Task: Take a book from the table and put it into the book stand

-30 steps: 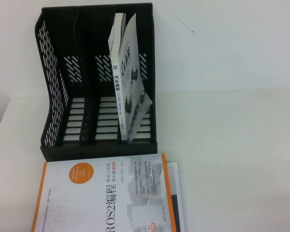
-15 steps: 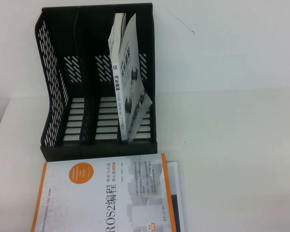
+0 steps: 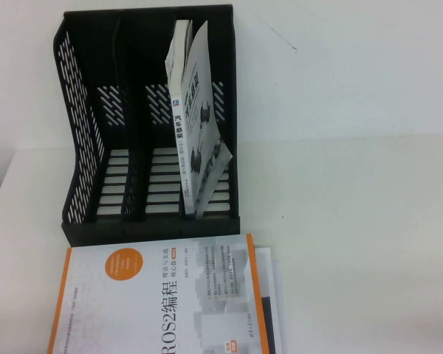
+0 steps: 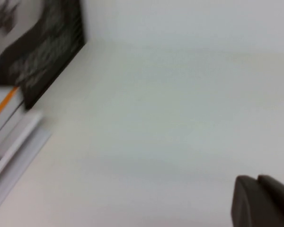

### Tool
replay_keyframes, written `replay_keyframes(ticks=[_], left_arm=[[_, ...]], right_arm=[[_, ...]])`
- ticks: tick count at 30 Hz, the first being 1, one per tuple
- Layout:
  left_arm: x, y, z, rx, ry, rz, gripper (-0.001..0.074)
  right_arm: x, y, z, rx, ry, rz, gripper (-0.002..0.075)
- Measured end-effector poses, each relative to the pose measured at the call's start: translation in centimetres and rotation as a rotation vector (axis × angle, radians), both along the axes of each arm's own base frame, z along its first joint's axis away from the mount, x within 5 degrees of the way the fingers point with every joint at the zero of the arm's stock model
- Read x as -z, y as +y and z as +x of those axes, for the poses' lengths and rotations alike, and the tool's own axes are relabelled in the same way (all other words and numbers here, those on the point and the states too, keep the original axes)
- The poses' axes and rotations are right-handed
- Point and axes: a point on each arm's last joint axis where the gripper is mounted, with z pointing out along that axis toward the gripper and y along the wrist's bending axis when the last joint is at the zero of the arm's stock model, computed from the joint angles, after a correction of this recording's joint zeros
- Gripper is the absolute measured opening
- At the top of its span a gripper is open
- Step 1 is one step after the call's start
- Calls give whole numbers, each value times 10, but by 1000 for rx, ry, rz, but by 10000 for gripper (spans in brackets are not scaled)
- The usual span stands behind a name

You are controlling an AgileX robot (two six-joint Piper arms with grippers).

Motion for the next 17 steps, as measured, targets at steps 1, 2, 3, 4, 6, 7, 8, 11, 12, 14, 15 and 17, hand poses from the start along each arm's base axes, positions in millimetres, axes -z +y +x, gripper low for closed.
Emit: replay_keyframes(ticks=[1,2,3,4,6,7,8,11,12,14,15,17], left_arm=[[0,0,0,0,0,0,-2],[0,0,0,0,1,0,-2],[0,0,0,0,2,0,-2],[0,0,0,0,2,0,-2],[0,0,0,0,1,0,-2],[0,0,0,0,3,0,-2],[0,0,0,0,3,0,-2],[0,0,0,0,3,-1,-2],[0,0,0,0,3,-1,-2],[0,0,0,0,3,-1,-2],[0,0,0,0,3,-1,-2],[0,0,0,0,4,-1,-2]], right_arm=[[1,-4,-2,38,-33,8,-1],[2,-6,-5,67,-54,19,-1],[5,-9,-7,100,-78,36,-1],[8,-11,-10,131,-95,55,-1],[13,-15,-15,182,-110,89,-1],[15,-16,-17,204,-100,105,-1],[18,-17,-18,221,-79,113,-1],[25,-18,-20,233,-8,75,-1],[24,-18,-21,221,-13,39,-1],[24,-18,-21,200,-21,-22,-1],[24,-18,-21,195,-22,-35,-1],[25,-18,-21,190,-23,-52,-1]])
